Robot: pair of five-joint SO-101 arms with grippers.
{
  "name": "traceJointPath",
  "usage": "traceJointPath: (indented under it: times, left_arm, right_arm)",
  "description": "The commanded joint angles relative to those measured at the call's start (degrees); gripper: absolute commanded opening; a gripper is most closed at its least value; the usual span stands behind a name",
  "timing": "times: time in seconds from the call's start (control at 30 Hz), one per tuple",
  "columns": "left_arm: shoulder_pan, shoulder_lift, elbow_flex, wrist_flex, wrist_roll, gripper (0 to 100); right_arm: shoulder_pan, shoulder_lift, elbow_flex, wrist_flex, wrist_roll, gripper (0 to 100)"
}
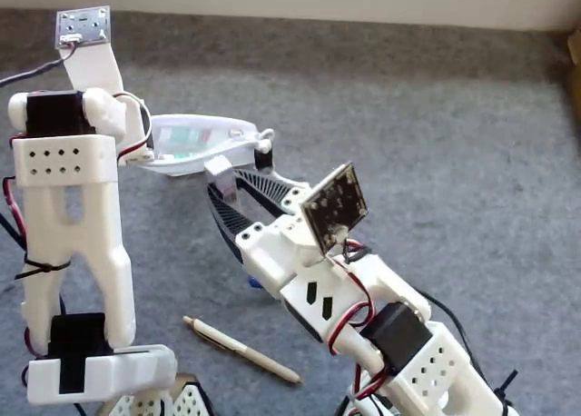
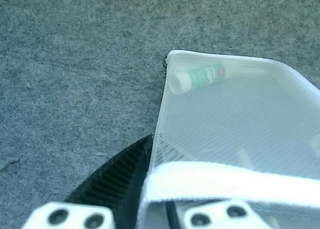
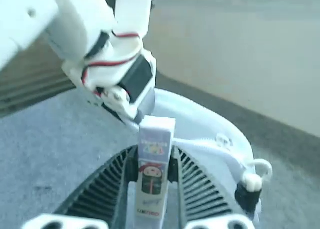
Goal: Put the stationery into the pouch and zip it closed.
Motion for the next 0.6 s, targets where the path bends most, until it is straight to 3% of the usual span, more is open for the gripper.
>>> traceJointPath:
  times: [0.0, 0.17, 0.57]
  left_arm:
    - [-1.0, 0.1, -1.3, 0.0, 0.4, 1]
    - [-1.0, 0.2, -1.3, 0.0, 0.4, 1]
    - [-1.0, 0.3, -1.3, 0.0, 0.4, 1]
  right_arm:
    - [-0.7, -1.3, -2.1, -10.2, 0.6, 0.5]
    - [-0.7, 0.3, -2.0, -20.6, 0.6, 0.5]
    - [-0.4, 22.9, -2.5, -38.9, 2.3, 0.5]
